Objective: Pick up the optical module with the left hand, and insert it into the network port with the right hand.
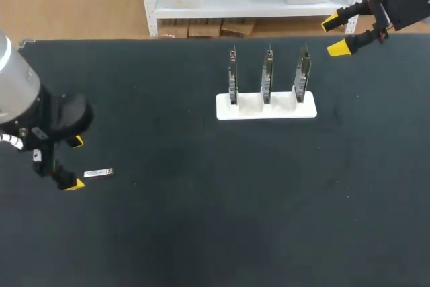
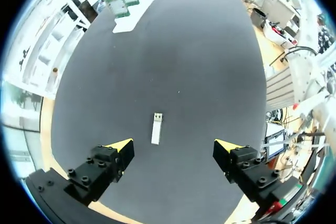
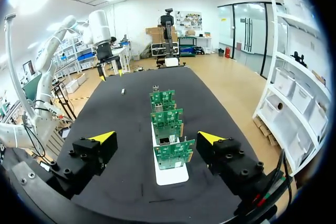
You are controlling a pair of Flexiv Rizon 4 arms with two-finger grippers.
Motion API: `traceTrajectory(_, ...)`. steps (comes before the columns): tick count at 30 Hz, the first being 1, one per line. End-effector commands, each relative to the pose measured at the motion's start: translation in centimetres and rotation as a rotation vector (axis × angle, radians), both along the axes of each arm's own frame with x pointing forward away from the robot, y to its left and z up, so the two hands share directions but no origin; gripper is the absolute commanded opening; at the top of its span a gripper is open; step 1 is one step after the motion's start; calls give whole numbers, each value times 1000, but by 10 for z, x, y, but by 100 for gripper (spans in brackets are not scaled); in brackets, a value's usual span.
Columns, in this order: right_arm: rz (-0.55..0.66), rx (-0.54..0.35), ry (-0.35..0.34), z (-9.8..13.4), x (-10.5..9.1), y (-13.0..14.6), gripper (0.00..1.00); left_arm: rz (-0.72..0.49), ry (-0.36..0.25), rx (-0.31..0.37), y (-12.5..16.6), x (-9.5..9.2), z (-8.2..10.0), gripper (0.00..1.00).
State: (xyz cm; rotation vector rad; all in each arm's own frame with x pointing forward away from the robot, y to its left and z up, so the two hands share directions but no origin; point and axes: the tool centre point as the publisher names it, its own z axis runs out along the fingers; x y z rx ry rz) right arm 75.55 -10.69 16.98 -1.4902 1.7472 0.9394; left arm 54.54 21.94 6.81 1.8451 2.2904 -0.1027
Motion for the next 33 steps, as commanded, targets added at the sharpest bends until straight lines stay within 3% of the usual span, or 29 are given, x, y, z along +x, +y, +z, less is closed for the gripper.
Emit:
traceTrajectory(1, -2, -1, -3, 0, -1, 0, 100, 20, 17, 24, -3, 15, -20, 100)
traceTrajectory(18, -2, -1, -3, 0, -1, 0, 100, 18, 52, 50, -8, 27, -45, 100)
traceTrajectory(26, -2, -1, -3, 0, -1, 0, 100, 44, 88, 35, -1, 23, -53, 100)
traceTrajectory(33, -2, -1, -3, 0, -1, 0, 100, 38, 80, 55, -2, 18, -59, 100)
